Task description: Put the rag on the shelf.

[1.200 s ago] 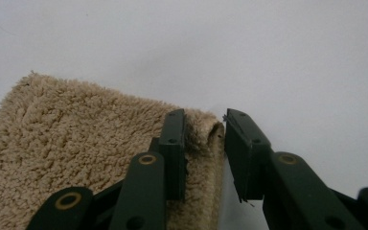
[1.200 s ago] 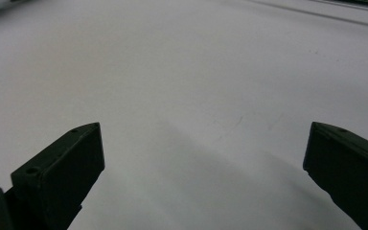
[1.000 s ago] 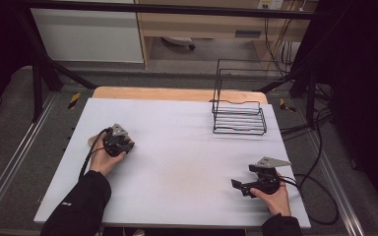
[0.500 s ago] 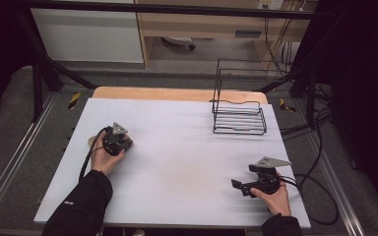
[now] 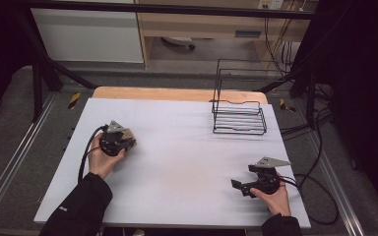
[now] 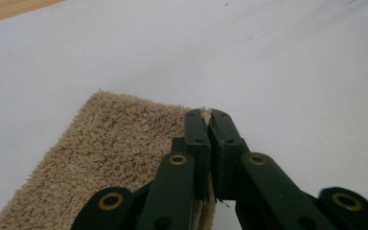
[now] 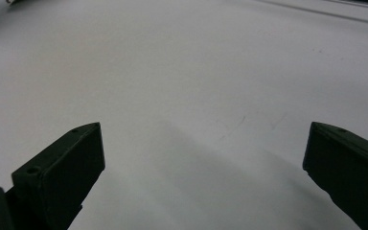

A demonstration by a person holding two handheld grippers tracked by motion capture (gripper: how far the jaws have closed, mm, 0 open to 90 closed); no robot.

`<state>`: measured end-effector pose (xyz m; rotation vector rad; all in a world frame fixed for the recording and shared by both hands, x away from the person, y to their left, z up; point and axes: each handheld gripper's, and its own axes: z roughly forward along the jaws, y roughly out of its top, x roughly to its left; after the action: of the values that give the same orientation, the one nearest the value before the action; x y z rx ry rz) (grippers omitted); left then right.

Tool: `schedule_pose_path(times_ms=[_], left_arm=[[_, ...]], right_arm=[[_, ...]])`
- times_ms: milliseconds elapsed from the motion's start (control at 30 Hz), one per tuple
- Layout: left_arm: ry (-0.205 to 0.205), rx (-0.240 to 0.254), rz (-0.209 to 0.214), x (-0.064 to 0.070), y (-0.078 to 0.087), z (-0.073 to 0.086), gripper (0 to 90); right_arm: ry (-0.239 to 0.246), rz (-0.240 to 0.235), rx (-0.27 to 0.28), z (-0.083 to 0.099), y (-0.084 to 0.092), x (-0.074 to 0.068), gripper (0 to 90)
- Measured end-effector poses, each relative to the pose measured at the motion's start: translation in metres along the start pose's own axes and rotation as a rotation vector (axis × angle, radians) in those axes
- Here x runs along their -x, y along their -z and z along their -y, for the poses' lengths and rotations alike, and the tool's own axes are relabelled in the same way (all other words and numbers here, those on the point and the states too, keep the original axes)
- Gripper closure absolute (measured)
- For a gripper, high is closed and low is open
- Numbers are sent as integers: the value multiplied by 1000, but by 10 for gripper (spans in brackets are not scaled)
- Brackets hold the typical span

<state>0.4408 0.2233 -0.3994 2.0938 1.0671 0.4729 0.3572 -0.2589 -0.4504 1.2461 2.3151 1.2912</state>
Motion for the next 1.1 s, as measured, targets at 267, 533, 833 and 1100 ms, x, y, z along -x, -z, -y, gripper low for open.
schedule_pose_path(times_ms=[267,533,833,1100], left_arm=[[-11,20,91,38,-1,-12,865],[-9,22,171,77,-13,-22,864],[-44,30,223,111,-25,-32,864],[-68,9,260,140,-40,-37,864]], right_arm=[[-2,-3,2,0,0,0,12],[1,-4,6,0,0,0,13],[-4,-5,6,0,1,0,13],[-4,-8,7,0,0,-1,13]])
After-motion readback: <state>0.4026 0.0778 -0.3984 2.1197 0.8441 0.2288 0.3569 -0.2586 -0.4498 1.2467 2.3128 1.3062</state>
